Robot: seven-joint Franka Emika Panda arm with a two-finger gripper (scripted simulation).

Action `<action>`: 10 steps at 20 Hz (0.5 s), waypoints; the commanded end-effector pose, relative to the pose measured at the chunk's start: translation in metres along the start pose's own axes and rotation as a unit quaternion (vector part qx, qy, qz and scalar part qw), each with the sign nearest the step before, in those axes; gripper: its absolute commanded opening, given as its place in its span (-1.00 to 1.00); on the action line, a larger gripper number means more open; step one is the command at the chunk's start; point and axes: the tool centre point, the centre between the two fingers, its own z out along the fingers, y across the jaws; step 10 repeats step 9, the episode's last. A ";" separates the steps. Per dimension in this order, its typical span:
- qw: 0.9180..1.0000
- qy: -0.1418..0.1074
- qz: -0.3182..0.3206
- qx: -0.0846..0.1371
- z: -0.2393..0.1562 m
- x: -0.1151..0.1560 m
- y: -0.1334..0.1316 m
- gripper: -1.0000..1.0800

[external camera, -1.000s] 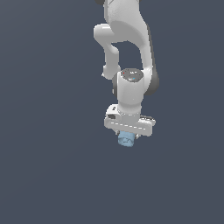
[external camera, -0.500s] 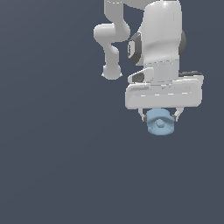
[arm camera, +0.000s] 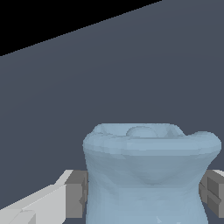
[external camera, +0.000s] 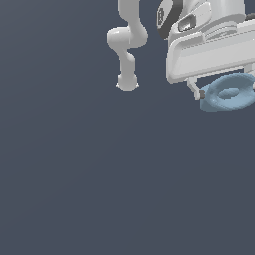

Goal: Pick up the object and move it to a goal position.

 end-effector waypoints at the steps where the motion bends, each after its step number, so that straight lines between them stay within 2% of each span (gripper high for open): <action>1: 1.000 0.016 -0.004 0.007 -0.014 0.007 -0.010 -1.00; 5: 0.999 0.028 -0.008 0.012 -0.025 0.012 -0.017 -1.00; 10: 0.999 0.031 -0.009 0.013 -0.027 0.012 -0.019 -1.00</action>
